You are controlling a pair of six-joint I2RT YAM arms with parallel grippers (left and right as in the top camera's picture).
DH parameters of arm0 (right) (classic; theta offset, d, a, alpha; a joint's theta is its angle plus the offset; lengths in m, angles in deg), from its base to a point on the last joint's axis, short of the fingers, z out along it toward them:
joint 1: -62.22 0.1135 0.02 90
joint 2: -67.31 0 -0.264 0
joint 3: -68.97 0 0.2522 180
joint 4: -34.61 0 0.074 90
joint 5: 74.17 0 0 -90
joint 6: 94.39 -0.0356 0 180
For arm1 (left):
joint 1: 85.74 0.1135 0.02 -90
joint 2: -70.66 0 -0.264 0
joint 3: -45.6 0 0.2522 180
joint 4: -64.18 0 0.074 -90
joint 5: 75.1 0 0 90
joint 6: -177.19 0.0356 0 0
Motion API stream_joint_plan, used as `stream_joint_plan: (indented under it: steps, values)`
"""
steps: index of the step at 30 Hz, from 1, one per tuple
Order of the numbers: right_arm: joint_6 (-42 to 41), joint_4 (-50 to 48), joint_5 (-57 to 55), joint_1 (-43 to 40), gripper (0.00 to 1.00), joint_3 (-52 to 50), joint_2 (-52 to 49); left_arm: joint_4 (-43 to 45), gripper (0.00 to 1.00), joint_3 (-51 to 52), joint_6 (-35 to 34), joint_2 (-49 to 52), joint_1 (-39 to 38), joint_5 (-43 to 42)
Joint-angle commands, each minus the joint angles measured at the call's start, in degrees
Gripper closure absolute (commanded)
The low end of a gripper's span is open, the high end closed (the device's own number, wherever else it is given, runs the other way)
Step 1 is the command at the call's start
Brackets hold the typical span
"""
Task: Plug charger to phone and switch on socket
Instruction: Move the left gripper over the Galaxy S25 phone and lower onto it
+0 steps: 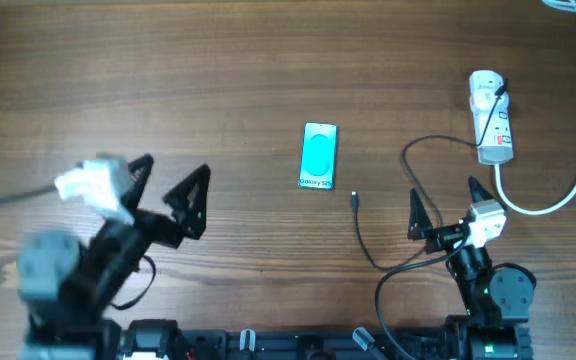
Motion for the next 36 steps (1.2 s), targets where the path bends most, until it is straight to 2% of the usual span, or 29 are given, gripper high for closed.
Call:
stream_joint_plan:
  steps: [1, 4, 6, 9, 14, 15, 19, 25, 31, 33, 36]
  values:
    - [0.55, -0.15, 0.52, 0.28, 0.0, -0.02, 0.24, -4.55, 0.0, -7.13, -0.22, 9.68, -0.28, -16.26]
    - [0.55, -0.15, 0.52, 0.28, 0.0, -0.02, 0.24, -3.96, 0.01, -7.65, -3.08, 14.12, -1.46, -16.85]
    - [0.55, -0.15, 0.52, 0.28, 0.0, -0.02, 0.24, -5.22, 0.0, -9.64, -6.64, 16.7, -3.69, -12.07]
    - [0.55, -0.13, 0.52, 0.28, 0.0, -0.02, 0.26, -13.2, 0.0, -17.57, -6.88, 23.43, -9.53, -2.16]
    - [0.55, -0.13, 0.52, 0.28, 0.0, -0.02, 0.24, -28.59, 0.0, -37.9, -9.01, 43.58, -23.71, 13.79]
    - [0.55, -0.13, 0.52, 0.28, 0.0, -0.02, 0.24, -33.29, 0.01, -45.11, -9.25, 51.67, -26.43, 16.57]
    - [0.55, -0.15, 0.52, 0.28, 0.0, -0.02, 0.24, -41.53, 0.0, -55.21, -9.2, 67.36, -27.93, 17.09]
    - [0.55, -0.15, 0.52, 0.28, 0.0, -0.02, 0.24, -38.29, 0.0, -55.19, -9.27, 79.01, -28.55, 15.67]
    - [0.57, -0.15, 0.52, 0.28, 0.0, -0.02, 0.24, -32.15, 0.0, -55.15, -9.22, 84.41, -31.65, 14.78]
    - [0.55, -0.15, 0.52, 0.28, 0.0, -0.02, 0.24, -31.43, 0.0, -55.15, -9.4, 85.81, -32.5, 16.74]
    - [0.55, -0.15, 0.52, 0.28, 0.0, -0.02, 0.24, -31.47, 0.0, -55.15, -13.97, 88.72, -33.2, 20.87]
